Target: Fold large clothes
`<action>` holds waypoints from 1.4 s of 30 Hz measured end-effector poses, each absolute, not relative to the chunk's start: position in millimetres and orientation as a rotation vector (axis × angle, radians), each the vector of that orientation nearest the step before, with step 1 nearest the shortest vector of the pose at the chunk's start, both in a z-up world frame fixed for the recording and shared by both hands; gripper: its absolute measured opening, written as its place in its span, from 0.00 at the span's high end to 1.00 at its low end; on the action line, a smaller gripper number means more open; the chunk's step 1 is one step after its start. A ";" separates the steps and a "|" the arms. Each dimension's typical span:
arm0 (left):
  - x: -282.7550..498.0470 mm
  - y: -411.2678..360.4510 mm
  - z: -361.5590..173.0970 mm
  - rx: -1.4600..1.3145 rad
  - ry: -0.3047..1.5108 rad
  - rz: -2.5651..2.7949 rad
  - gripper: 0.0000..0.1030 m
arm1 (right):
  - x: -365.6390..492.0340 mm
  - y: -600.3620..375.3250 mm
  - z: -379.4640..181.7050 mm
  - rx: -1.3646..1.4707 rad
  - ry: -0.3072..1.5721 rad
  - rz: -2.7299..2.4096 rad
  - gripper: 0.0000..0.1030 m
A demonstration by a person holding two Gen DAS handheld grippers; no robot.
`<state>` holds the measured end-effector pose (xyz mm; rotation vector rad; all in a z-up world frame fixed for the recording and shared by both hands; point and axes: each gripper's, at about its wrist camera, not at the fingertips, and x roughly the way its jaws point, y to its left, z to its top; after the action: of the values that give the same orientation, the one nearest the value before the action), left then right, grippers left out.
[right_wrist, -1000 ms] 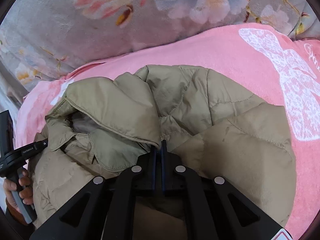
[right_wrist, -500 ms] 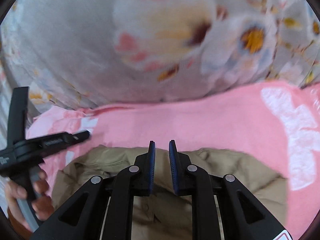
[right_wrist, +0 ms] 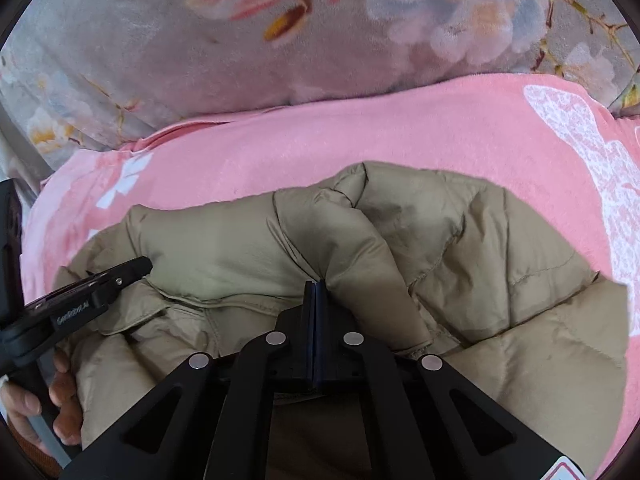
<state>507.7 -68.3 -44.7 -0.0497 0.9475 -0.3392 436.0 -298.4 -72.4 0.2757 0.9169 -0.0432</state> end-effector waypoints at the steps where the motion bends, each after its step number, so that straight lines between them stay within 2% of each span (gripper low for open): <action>1: 506.0 -69.9 -46.9 -0.042 0.931 -0.337 0.87 | 436.6 -298.1 -74.4 0.278 0.914 -0.045 1.00; 10: 495.7 -79.5 -56.6 0.024 0.849 -0.296 0.88 | 436.7 -291.2 -79.3 0.237 0.879 -0.080 1.00; 25: 492.8 -89.8 -57.4 0.115 0.840 -0.240 0.88 | 434.3 -297.7 -77.9 0.269 0.892 -0.068 1.00; 27: 479.6 -86.0 -49.6 0.138 0.852 -0.218 0.87 | 411.0 -301.7 -62.2 0.327 0.900 -0.076 0.91; 29: 455.6 -73.2 -34.7 0.104 0.867 -0.249 0.79 | 367.5 -307.4 -36.8 0.381 0.858 -0.035 0.77; 30: 438.1 -61.0 -24.4 0.080 0.876 -0.276 0.59 | 341.9 -310.7 -25.1 0.383 0.842 -0.021 0.73; 31: 419.0 -45.4 -14.1 0.049 0.887 -0.303 0.36 | 314.6 -314.7 -15.0 0.377 0.827 -0.016 0.63; 32: 400.4 -29.1 -9.0 0.018 0.891 -0.320 0.29 | 278.2 -321.1 -5.5 0.365 0.817 -0.030 0.50; 33: 380.9 -10.8 -5.0 -0.014 0.893 -0.335 0.23 | 241.8 -328.7 0.1 0.360 0.813 -0.053 0.44; 34: 360.7 8.4 -2.8 -0.043 0.902 -0.347 0.19 | 203.6 -337.3 2.3 0.366 0.812 -0.074 0.35; 35: 333.8 35.2 -3.2 -0.074 0.930 -0.347 0.17 | 173.7 -343.6 1.6 0.372 0.820 -0.091 0.31; 37: 293.8 77.0 -11.0 -0.132 0.975 -0.327 0.11 | 113.2 -356.4 -6.8 0.400 0.850 -0.133 0.29; 42: 185.7 180.0 -49.9 -0.289 1.071 -0.178 0.11 | -31.7 -364.3 -50.8 0.458 0.939 -0.264 0.28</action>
<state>185.7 180.0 -49.9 -0.2894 1.0710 -0.1778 -31.7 -364.3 -50.8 0.4577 0.9385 -0.2636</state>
